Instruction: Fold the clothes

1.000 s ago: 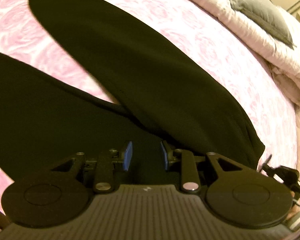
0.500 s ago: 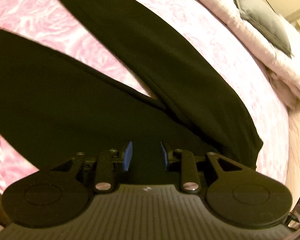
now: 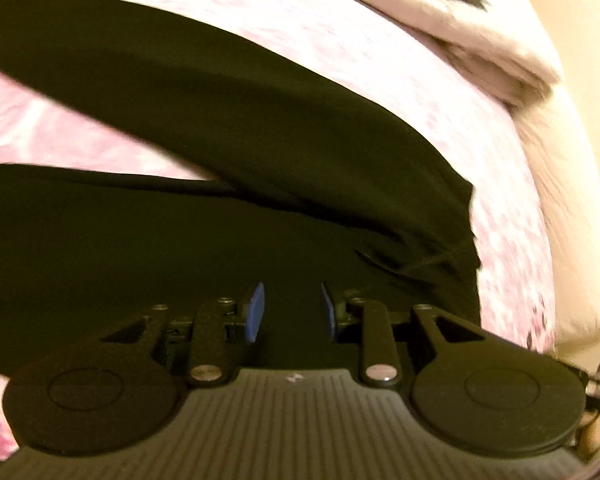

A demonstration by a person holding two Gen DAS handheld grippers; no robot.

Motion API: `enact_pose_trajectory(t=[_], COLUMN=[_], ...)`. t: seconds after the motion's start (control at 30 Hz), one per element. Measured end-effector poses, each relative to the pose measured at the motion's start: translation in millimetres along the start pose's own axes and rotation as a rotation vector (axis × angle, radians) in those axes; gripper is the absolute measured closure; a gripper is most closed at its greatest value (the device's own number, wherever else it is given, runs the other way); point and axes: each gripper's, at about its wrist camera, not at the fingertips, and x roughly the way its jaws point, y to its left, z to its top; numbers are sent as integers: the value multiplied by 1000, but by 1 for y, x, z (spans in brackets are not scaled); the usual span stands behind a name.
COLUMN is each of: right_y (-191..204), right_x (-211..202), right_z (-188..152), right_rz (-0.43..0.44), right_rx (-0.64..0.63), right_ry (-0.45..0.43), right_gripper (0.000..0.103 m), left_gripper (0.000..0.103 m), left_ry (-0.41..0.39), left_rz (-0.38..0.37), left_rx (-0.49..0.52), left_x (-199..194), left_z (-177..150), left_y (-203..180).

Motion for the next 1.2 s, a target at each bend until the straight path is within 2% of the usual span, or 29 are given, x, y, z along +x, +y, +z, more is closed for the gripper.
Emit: enact_pose_trajectory(t=[0.1,0.17,0.2,0.23,0.4,0.63,0.77,0.93,1.13,1.17,1.2], right_y=[-16,-26,-30,-34,-53,-63,-70,-80,-67,-67,-67], right_x=[8,18,25,34,61,97,101,102,116,117,114], right_z=[9,17,22,27,49,79,88,98,101,101,101], right_rz=[34,63,77,94,176,291,314,381,429,440,451], right_rx=[-47,-81,-100,-121,-196,-258,-277,-242,-297,-297,-293], right_ry=[12,27,51,69,81,79,86,91,117,113,95], right_gripper=[63,74,83,84,84,84,83,80,76,77,91], left_gripper=[78,78,78,78,78,78,78,78,78,78,78], left_ry=[37,51,57,58,55,35,24,25,46,47,47], left_rz=[-6,12,20,22,51,103,131,143,172,175,178], left_rx=[60,85,93,83,33,-3,4,1,-13,-17,-18], left_x=[27,47,57,65,98,111,114,117,123,123,123], left_z=[-6,-8,-9,-8,-4,4,12,14,10,9,8], left_y=[-32,-51,-60,-66,-89,-96,-99,-100,-100,-100,-100])
